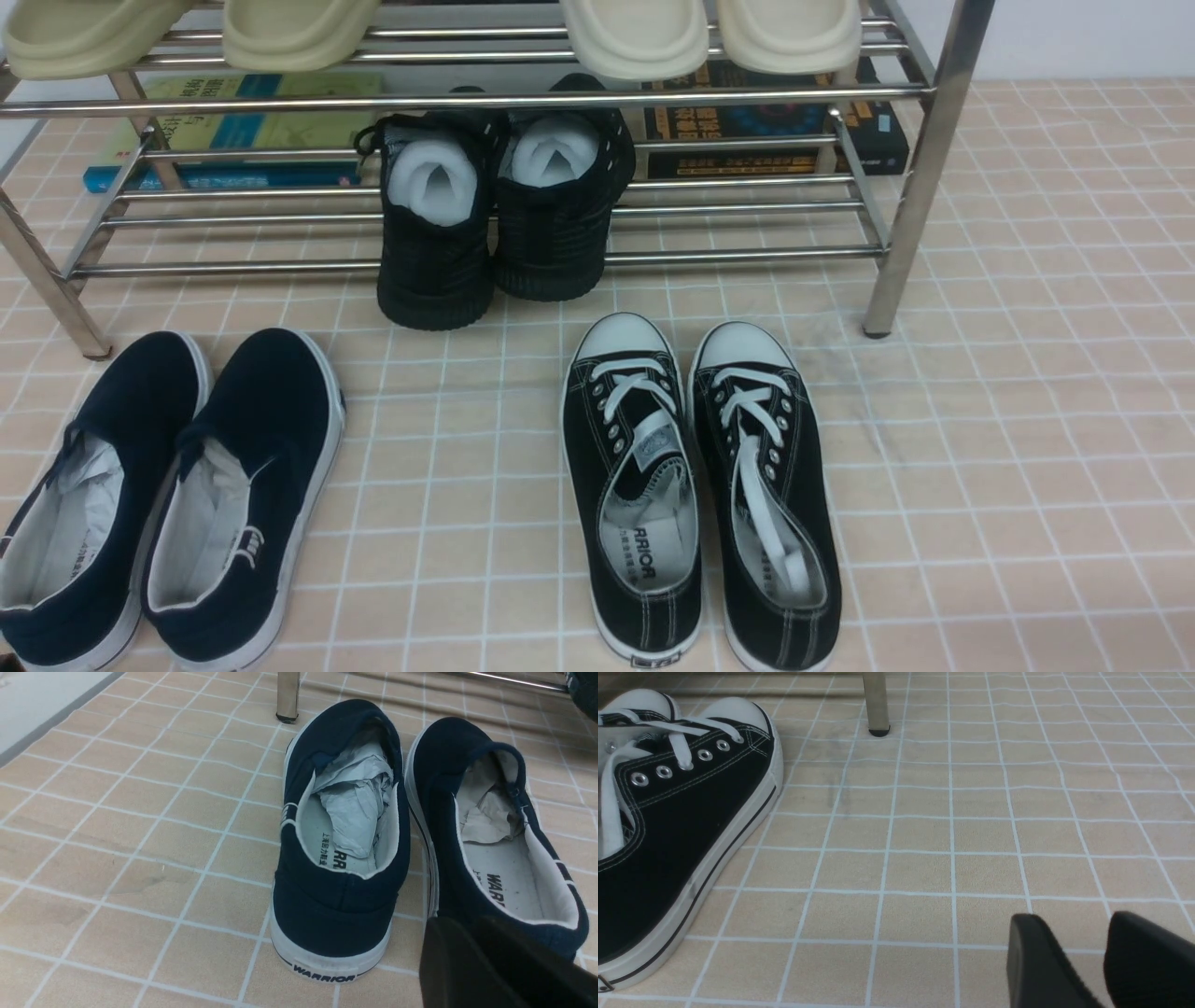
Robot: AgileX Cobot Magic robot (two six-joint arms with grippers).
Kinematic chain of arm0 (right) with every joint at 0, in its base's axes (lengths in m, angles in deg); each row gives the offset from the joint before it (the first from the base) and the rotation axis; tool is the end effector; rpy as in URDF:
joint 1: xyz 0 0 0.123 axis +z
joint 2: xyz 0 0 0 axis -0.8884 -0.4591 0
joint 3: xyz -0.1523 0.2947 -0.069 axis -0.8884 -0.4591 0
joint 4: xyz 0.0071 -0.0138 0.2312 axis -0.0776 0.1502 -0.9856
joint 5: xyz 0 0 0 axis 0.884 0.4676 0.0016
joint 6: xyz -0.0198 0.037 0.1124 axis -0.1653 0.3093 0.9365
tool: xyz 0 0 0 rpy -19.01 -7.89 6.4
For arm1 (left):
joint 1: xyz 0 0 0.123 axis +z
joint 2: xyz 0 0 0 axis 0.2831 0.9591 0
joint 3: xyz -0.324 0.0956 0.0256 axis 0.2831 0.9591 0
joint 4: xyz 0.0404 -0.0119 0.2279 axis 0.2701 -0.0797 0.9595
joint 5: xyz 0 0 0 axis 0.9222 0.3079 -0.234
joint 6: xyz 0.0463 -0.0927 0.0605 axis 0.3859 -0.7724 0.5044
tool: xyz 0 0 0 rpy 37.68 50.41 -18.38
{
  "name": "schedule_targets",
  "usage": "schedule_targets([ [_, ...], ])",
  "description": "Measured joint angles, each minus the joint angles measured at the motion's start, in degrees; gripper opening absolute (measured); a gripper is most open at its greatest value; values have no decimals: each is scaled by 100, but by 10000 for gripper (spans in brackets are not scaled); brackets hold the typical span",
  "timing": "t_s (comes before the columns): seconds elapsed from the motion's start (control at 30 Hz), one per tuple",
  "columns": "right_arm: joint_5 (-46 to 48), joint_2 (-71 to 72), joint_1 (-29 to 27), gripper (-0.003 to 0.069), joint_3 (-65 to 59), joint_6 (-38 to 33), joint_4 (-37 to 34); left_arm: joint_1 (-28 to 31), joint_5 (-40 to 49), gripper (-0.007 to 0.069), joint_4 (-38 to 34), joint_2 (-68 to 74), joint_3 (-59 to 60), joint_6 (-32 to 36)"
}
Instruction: Take the shoes off the shelf from the light coffee tablecloth by hand.
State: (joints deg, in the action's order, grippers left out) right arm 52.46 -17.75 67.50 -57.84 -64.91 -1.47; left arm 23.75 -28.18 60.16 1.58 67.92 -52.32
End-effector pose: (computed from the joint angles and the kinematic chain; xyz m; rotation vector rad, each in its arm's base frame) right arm 0.0050 0.0020 0.1647 -0.0198 1.8780 0.1206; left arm 0.0054 0.0037 0.1630 -0.2351 1.8547 0.0384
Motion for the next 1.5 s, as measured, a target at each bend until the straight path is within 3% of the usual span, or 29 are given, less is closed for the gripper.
schedule_targets([
  [0.43, 0, 0, 0, 240, 0, 0, 0, -416, 22, 95, 14, 0, -5, -2],
  [1.5, 0, 0, 0, 240, 0, 0, 0, -417, 28, 120, 25, 0, -5, -2],
])
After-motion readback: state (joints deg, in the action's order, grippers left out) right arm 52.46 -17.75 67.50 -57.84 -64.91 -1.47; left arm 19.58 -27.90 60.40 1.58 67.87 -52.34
